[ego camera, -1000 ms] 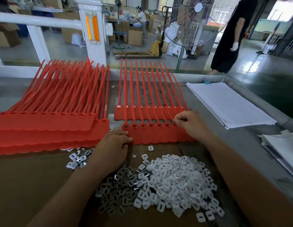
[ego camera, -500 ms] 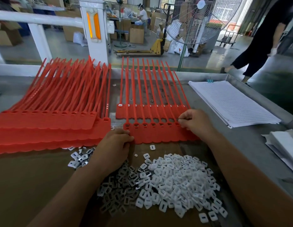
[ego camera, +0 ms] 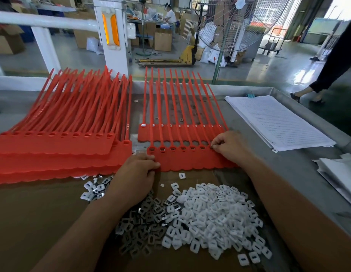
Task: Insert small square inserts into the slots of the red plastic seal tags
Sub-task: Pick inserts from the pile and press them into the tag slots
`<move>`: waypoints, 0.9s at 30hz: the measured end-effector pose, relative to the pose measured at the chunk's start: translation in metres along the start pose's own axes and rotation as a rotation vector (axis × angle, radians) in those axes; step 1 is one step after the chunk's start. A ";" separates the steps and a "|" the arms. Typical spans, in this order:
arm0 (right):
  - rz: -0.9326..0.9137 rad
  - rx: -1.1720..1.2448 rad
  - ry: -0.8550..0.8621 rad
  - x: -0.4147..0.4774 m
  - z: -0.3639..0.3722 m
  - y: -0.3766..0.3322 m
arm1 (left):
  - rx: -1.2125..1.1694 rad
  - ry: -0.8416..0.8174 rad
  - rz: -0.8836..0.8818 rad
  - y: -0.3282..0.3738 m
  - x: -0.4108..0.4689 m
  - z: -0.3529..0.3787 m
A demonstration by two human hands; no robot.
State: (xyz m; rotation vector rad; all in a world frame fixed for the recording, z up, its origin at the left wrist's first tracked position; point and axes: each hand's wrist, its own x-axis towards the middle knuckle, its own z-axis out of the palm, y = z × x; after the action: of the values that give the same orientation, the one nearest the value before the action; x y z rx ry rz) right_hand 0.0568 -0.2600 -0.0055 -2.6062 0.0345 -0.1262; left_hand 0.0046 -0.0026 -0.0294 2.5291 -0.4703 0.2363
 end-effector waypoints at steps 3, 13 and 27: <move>0.028 -0.013 0.004 0.001 -0.001 -0.001 | 0.002 0.001 0.005 0.000 0.000 0.000; 0.116 0.089 0.040 0.002 -0.001 -0.003 | 0.002 -0.003 0.005 0.001 0.001 -0.001; -0.158 0.103 -0.018 -0.034 -0.008 -0.040 | 0.009 0.021 0.016 0.002 0.001 -0.001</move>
State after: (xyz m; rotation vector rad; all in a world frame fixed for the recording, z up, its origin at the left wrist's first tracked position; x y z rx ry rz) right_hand 0.0222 -0.2281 0.0184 -2.5041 -0.1804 -0.1561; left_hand 0.0048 -0.0044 -0.0271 2.5302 -0.4827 0.2714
